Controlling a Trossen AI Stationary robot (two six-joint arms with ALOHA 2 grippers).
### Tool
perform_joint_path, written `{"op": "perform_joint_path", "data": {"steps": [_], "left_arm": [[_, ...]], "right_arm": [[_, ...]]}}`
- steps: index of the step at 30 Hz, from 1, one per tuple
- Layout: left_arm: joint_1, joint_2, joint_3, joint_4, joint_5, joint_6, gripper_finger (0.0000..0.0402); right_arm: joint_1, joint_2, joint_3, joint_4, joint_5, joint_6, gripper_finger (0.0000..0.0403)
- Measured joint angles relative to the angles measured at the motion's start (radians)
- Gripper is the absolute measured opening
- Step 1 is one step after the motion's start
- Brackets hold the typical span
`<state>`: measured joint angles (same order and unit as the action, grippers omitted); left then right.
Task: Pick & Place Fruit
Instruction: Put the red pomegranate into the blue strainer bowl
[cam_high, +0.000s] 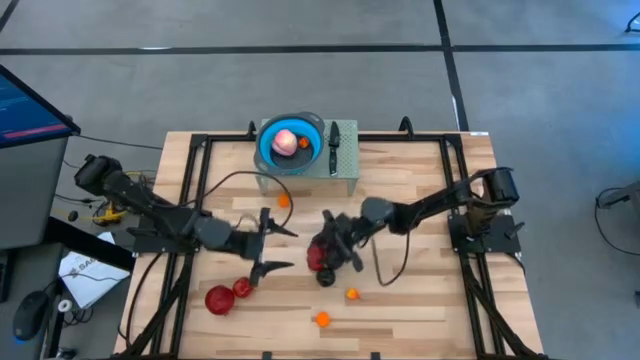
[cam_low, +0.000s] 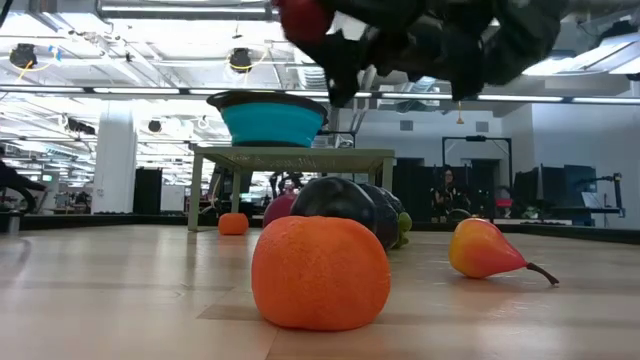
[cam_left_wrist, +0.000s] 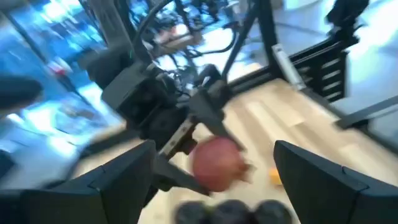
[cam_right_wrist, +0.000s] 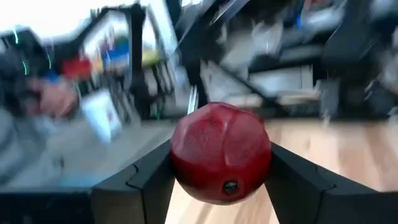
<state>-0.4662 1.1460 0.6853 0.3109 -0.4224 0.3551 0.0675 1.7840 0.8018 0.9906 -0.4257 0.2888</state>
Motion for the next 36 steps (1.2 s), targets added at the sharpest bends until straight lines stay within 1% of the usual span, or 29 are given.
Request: {"op": "perform_joint_path", "data": {"steps": [3,5,11,14,16,21,26,33,36], "left_arm": [[-0.076,0.036,0.029,0.054,-0.166,0.141,0.0323],[-0.105,0.071,0.068,0.059,-0.256,0.227,0.0328],[-0.083,0.232,0.206,0.065,-0.403,0.449,0.0352],[-0.066,0.296,0.253,0.064,-0.494,0.507,0.0363],[-0.061,0.321,0.273,0.064,-0.540,0.518,0.0366],[-0.060,0.338,0.276,0.059,-0.547,0.528,0.0356],[-0.051,0.337,0.268,0.059,-0.547,0.524,0.0325],[-0.010,0.342,0.268,0.059,-0.528,0.525,0.0281],[-0.001,0.342,0.268,0.059,-0.493,0.524,0.0270]], "right_arm": [[-0.051,0.000,-0.043,0.163,0.001,0.103,0.0212],[-0.079,0.000,-0.041,0.188,0.001,0.147,0.0210],[-0.096,0.000,0.000,0.203,-0.064,0.165,0.0211],[-0.095,0.000,0.017,0.203,-0.089,0.165,0.0212],[-0.095,0.000,0.022,0.203,-0.098,0.165,0.0211],[-0.093,0.000,0.022,0.231,-0.100,0.183,0.0208],[-0.093,0.000,0.022,0.245,-0.100,0.184,0.0213],[-0.093,0.000,0.022,0.245,-0.100,0.184,0.0214],[-0.094,0.000,0.022,0.246,-0.098,0.200,0.0214]]}}
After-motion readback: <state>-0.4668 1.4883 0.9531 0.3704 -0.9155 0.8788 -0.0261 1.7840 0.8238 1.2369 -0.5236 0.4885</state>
